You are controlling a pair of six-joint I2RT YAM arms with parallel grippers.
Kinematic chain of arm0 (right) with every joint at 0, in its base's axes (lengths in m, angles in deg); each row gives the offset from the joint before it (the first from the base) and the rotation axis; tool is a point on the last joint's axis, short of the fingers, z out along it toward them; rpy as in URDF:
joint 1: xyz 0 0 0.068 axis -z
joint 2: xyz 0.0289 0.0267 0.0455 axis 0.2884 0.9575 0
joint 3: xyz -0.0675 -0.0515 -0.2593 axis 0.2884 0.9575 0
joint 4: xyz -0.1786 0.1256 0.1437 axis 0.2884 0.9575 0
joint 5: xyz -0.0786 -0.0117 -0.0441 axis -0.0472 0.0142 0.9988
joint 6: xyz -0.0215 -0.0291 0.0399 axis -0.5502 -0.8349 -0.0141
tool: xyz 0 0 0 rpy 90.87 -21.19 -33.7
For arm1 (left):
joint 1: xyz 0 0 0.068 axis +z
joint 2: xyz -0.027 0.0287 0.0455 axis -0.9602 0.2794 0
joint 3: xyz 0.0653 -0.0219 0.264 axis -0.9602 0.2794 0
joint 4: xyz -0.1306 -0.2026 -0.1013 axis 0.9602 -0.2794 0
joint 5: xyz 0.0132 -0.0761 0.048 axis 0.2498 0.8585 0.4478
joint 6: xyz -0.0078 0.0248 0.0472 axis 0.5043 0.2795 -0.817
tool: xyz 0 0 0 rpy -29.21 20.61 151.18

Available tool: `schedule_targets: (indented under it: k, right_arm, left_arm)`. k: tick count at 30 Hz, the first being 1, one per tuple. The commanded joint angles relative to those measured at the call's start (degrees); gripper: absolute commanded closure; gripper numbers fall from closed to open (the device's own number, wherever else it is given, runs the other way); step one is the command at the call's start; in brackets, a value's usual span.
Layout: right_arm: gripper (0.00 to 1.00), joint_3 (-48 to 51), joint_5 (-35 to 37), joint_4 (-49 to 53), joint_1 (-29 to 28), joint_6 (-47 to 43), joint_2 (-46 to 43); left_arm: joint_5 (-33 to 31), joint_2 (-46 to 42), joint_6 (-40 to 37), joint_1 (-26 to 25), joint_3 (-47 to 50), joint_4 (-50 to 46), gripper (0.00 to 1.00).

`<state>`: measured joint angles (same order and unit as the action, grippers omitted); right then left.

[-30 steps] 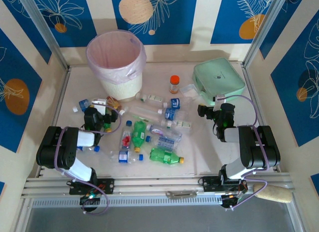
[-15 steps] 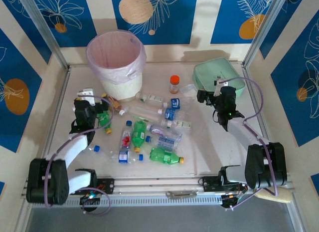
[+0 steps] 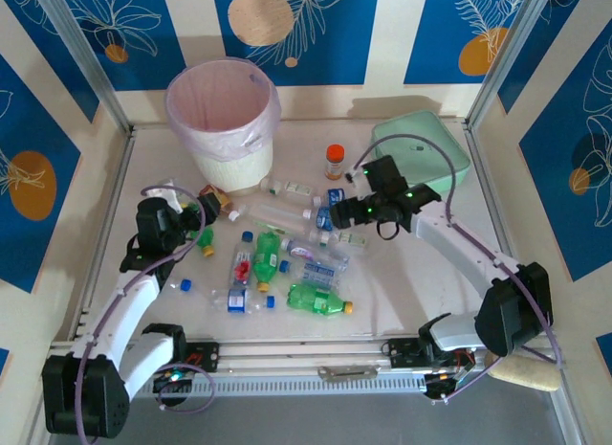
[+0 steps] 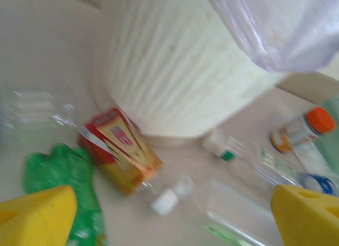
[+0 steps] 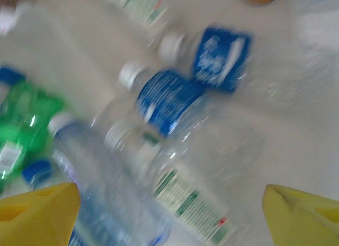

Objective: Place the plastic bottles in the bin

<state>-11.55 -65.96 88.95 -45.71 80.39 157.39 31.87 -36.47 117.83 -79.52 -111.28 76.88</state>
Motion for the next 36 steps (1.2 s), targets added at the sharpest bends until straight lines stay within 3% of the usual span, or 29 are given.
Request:
schedule_targets:
  k: [1, 4, 8, 13, 22, 36]
  right_arm:
    - [0.1, -3.8, -1.5, 13.9, -3.8, -3.5, 3.0]
    - [0.1, -7.9, 0.2, 19.0, -5.8, -5.9, 7.4]
    - [0.11, -10.4, 8.2, 22.1, -7.5, -8.4, 12.8]
    - [0.16, -10.7, 13.2, 21.5, -6.9, -10.9, 17.4]
    - [0.16, -11.6, 12.4, 18.9, -3.3, -13.5, 23.4]
    - [0.16, -10.3, 7.6, 14.3, -4.8, -14.1, 27.0]
  left_arm:
    - [6.0, -1.8, 5.1, -4.2, 0.5, -2.1, 0.01]
    - [3.1, -0.2, 5.4, -9.3, 0.1, -1.5, 0.0]
    - [0.0, 3.8, 5.3, -14.8, -1.3, 0.2, 0.0]
    - [-0.3, 7.7, 6.7, -17.6, -1.4, 5.3, 0.0]
    - [1.3, 13.2, 7.1, -19.8, -2.8, 9.7, 0.0]
    - [2.1, 16.0, 8.1, -20.4, -3.5, 12.2, 0.0]
